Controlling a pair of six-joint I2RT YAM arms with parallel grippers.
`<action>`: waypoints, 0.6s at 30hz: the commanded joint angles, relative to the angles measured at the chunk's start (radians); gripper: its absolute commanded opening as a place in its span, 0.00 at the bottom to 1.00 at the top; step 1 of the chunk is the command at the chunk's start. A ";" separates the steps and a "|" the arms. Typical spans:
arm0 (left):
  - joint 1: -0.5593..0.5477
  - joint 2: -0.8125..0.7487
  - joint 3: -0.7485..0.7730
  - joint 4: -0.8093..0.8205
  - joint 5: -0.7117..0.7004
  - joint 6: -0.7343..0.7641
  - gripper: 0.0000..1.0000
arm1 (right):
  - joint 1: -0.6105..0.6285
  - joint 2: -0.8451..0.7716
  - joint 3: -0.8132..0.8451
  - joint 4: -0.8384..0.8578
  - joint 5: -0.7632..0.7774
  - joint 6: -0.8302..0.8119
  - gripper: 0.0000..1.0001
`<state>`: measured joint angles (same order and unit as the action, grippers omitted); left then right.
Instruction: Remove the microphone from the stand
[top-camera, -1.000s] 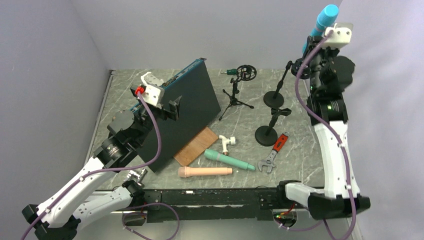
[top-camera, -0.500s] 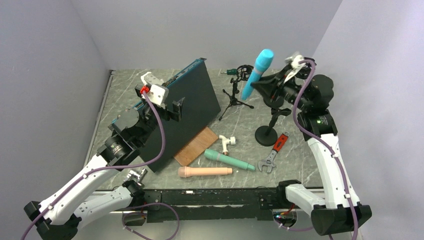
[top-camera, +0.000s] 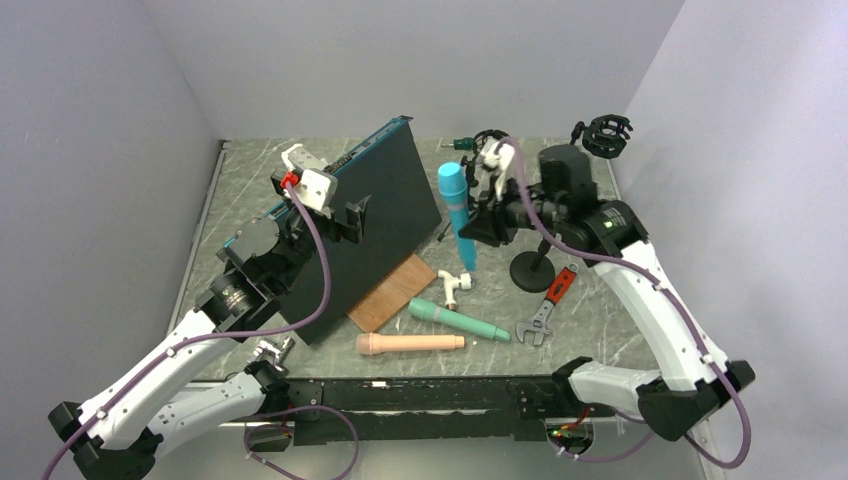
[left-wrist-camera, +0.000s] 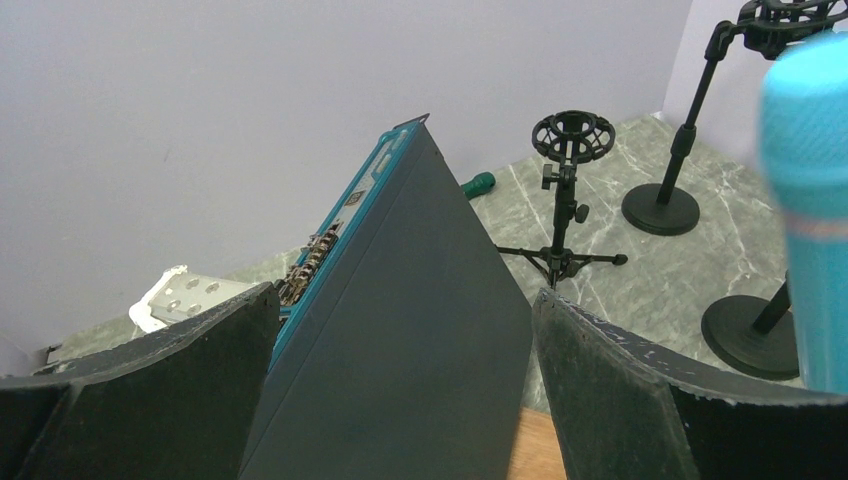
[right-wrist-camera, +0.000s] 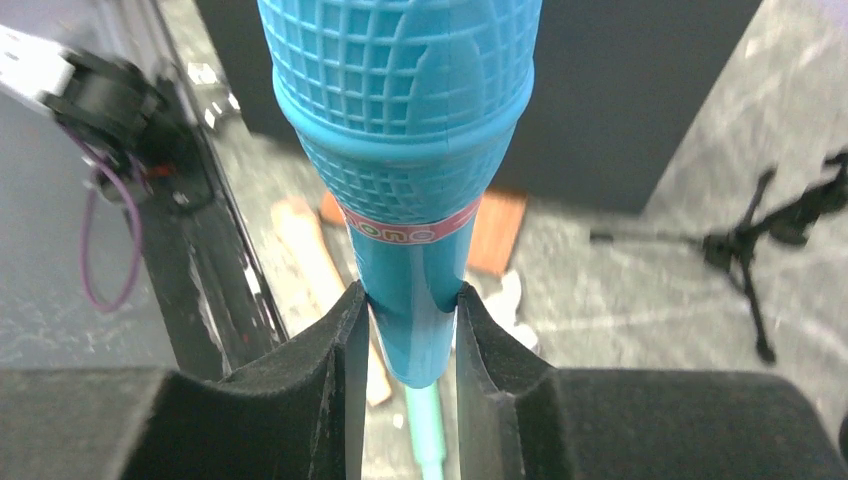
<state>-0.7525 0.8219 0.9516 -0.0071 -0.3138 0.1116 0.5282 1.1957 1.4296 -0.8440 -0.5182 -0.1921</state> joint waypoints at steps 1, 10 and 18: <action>-0.005 -0.010 -0.008 0.048 -0.018 -0.013 0.99 | 0.107 0.063 0.043 -0.215 0.339 -0.031 0.00; -0.005 -0.008 -0.011 0.051 -0.033 -0.006 0.99 | 0.310 0.245 -0.064 -0.241 0.599 -0.006 0.00; -0.004 -0.004 -0.007 0.048 -0.030 -0.006 0.99 | 0.345 0.384 -0.097 -0.214 0.729 0.002 0.00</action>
<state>-0.7525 0.8223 0.9367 -0.0036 -0.3374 0.1112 0.8608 1.5520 1.3487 -1.0622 0.0933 -0.2058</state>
